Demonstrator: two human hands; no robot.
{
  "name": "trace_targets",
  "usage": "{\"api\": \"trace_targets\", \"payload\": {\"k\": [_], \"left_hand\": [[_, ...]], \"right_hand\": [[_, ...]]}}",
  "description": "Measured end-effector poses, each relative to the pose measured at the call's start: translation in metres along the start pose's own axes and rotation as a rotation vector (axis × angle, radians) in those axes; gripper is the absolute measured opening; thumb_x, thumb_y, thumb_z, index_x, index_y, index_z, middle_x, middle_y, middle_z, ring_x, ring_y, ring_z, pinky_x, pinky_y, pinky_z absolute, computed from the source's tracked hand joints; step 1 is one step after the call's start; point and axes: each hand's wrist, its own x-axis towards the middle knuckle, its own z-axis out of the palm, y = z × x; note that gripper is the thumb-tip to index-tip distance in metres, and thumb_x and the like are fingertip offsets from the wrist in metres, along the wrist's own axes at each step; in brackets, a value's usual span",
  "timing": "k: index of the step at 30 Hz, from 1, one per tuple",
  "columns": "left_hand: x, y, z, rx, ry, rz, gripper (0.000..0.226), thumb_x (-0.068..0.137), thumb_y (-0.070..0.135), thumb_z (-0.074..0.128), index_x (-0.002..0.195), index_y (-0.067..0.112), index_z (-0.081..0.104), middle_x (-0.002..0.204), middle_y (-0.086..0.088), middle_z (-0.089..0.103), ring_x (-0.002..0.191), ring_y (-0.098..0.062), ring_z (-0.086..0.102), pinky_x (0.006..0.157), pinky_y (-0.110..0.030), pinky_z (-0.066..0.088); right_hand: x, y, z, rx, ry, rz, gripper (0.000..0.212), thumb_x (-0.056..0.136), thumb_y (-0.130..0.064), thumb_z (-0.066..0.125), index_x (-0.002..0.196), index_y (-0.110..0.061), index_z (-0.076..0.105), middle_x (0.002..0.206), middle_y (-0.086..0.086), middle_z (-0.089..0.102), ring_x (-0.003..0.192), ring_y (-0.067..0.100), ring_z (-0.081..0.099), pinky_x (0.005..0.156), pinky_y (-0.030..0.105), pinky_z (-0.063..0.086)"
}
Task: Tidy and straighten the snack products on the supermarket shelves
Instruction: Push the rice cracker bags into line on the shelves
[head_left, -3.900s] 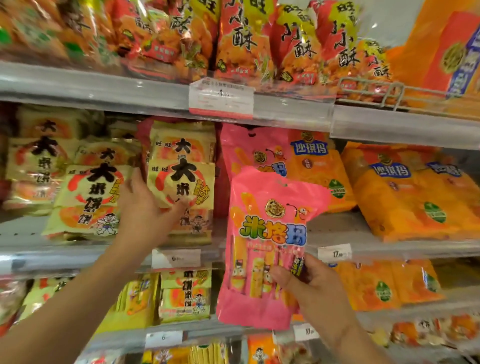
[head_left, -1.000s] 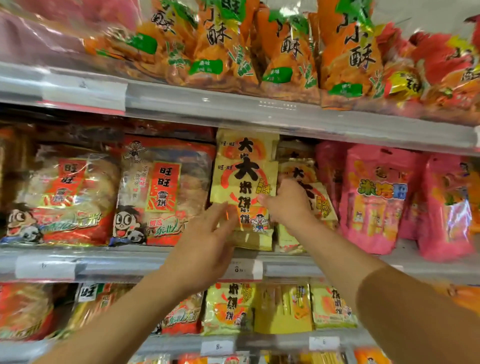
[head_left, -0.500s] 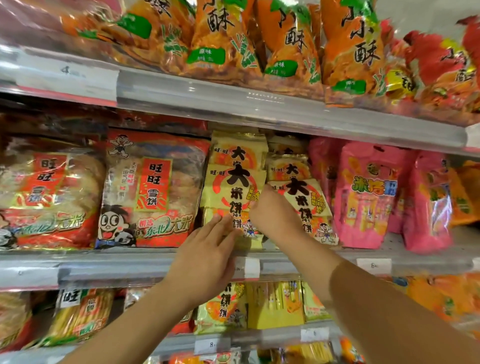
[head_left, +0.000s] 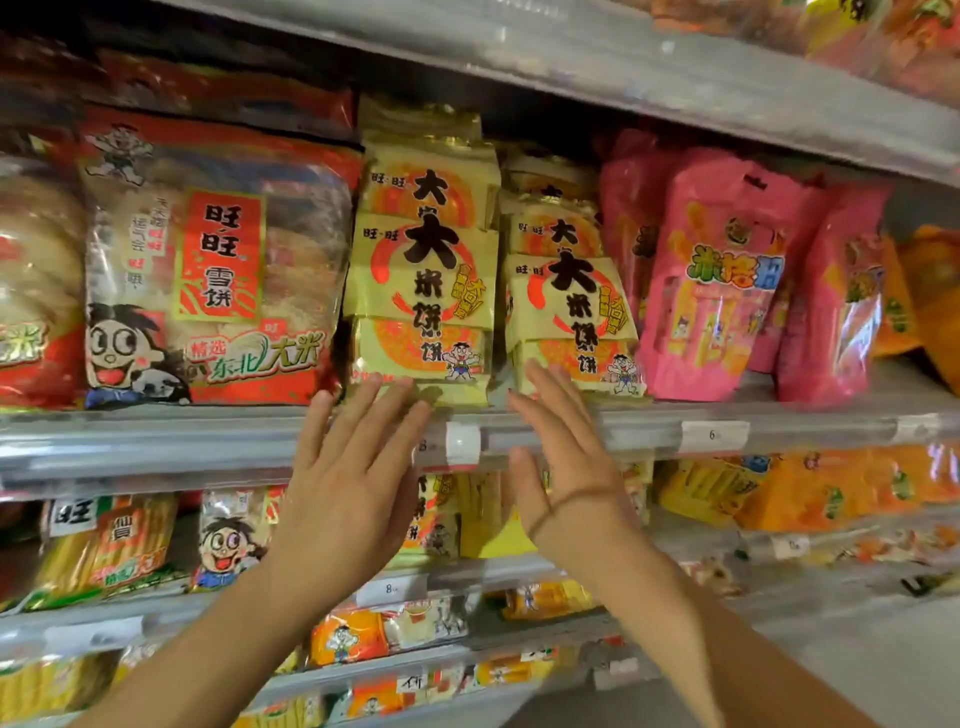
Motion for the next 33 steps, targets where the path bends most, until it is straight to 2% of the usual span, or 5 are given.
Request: {"api": "trace_targets", "payload": {"k": [6, 19, 24, 29, 33], "left_hand": [[-0.001, 0.01, 0.01, 0.0, 0.011, -0.101, 0.056, 0.083, 0.02, 0.056, 0.136, 0.003, 0.052, 0.136, -0.019, 0.053, 0.137, -0.04, 0.037, 0.116, -0.061, 0.011], [-0.047, 0.096, 0.078, 0.003, -0.123, -0.102, 0.064, 0.089, 0.026, 0.05, 0.148, 0.007, 0.033, 0.157, -0.033, 0.005, 0.145, -0.053, 0.001, 0.115, -0.067, 0.006], [-0.065, 0.137, 0.11, -0.082, -0.245, -0.168, 0.055, 0.09, 0.028, 0.047, 0.142, 0.012, 0.041, 0.156, -0.021, 0.027, 0.146, -0.043, 0.019, 0.115, -0.062, 0.017], [-0.066, 0.162, 0.139, -0.36, -0.413, -0.78, 0.06, 0.09, 0.026, 0.065, 0.143, 0.011, 0.042, 0.144, -0.016, 0.042, 0.134, -0.037, 0.038, 0.106, -0.049, 0.036], [-0.062, 0.148, 0.157, -0.41, -0.384, -1.115, 0.076, 0.087, 0.025, 0.072, 0.149, 0.011, 0.031, 0.148, -0.014, 0.038, 0.135, -0.031, 0.038, 0.108, -0.051, 0.038]], "right_hand": [[-0.072, 0.095, -0.029, -0.326, 0.042, 0.184, 0.06, 0.09, -0.01, 0.062, 0.143, 0.004, 0.038, 0.154, 0.029, 0.023, 0.145, 0.044, 0.019, 0.108, 0.065, 0.032], [-0.091, 0.17, -0.035, -0.342, 0.024, 0.14, 0.082, 0.087, -0.007, 0.054, 0.155, -0.014, 0.009, 0.162, 0.016, -0.007, 0.149, 0.037, -0.005, 0.122, 0.038, 0.001], [-0.111, 0.196, -0.035, -0.135, -0.072, 0.048, 0.078, 0.09, -0.011, 0.05, 0.156, -0.019, 0.008, 0.163, 0.004, -0.011, 0.15, 0.032, -0.003, 0.122, 0.044, 0.008], [-0.157, 0.243, -0.029, 0.29, -0.49, 0.403, 0.074, 0.096, -0.017, 0.055, 0.154, -0.031, 0.012, 0.158, -0.023, 0.004, 0.148, 0.003, 0.009, 0.121, 0.032, 0.018], [-0.154, 0.284, -0.015, 0.323, -0.414, 0.697, 0.066, 0.091, -0.018, 0.065, 0.149, -0.016, 0.032, 0.152, 0.002, 0.037, 0.138, 0.018, 0.035, 0.111, 0.025, 0.027]]}}
